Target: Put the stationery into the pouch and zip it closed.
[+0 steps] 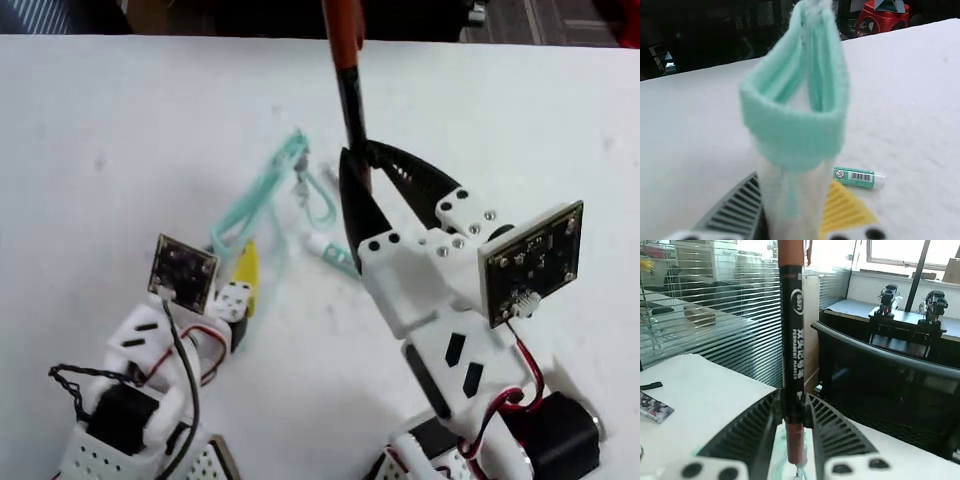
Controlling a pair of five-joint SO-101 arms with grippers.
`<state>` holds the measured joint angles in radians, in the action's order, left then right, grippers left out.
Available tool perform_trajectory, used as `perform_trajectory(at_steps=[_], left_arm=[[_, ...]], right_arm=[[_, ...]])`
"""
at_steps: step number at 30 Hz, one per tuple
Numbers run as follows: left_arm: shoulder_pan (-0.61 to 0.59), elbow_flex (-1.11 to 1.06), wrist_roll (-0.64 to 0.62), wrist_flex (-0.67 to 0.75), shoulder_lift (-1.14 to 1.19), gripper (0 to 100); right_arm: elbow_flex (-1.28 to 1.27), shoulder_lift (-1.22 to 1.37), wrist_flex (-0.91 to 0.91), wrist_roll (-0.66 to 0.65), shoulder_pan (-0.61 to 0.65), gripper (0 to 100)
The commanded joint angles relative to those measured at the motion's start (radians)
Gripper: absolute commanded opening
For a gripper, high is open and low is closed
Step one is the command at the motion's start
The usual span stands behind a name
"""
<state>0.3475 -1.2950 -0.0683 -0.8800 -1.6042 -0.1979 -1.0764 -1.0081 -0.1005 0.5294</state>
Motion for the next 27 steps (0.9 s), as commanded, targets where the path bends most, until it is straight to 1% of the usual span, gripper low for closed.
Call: perform_trajectory(at_steps=[1,3,7,8,11,13,16,20,24,27], left_arm=[[0.068,0.002,0.006,0.023,0.01,2],[0.088,0.002,0.008,0.02,0.01,2],[0.091,0.003,0.008,0.023,0.01,3],[0.088,0.006,0.008,0.023,0.01,5],[0.087,0.002,-0.002,0.014,0.01,17],[0.087,0.003,-0.023,-0.009,0.01,19],[0.087,0.008,-0.037,-0.014,0.01,19],[0.087,0.008,-0.037,-0.014,0.01,19],[0.085,0.008,-0.037,-0.014,0.01,18],[0.045,0.008,-0.043,-0.011,0.01,18]], right_arm=[[0.101,-0.007,0.027,0.011,0.007,1.7],[0.133,-0.007,0.027,0.029,0.007,1.7],[0.117,-0.007,0.022,0.12,0.007,1.7],[0.097,-0.007,0.022,0.135,0.007,1.7],[0.038,-0.008,0.022,0.181,0.008,1.7],[-0.006,-0.013,0.022,0.209,0.018,1.7],[-0.063,-0.007,0.03,0.189,0.102,1.8],[-0.114,0.044,0.104,0.138,0.194,1.7],[-0.117,0.139,0.111,0.137,0.205,1.7],[-0.124,0.18,0.073,0.138,0.205,1.7]])
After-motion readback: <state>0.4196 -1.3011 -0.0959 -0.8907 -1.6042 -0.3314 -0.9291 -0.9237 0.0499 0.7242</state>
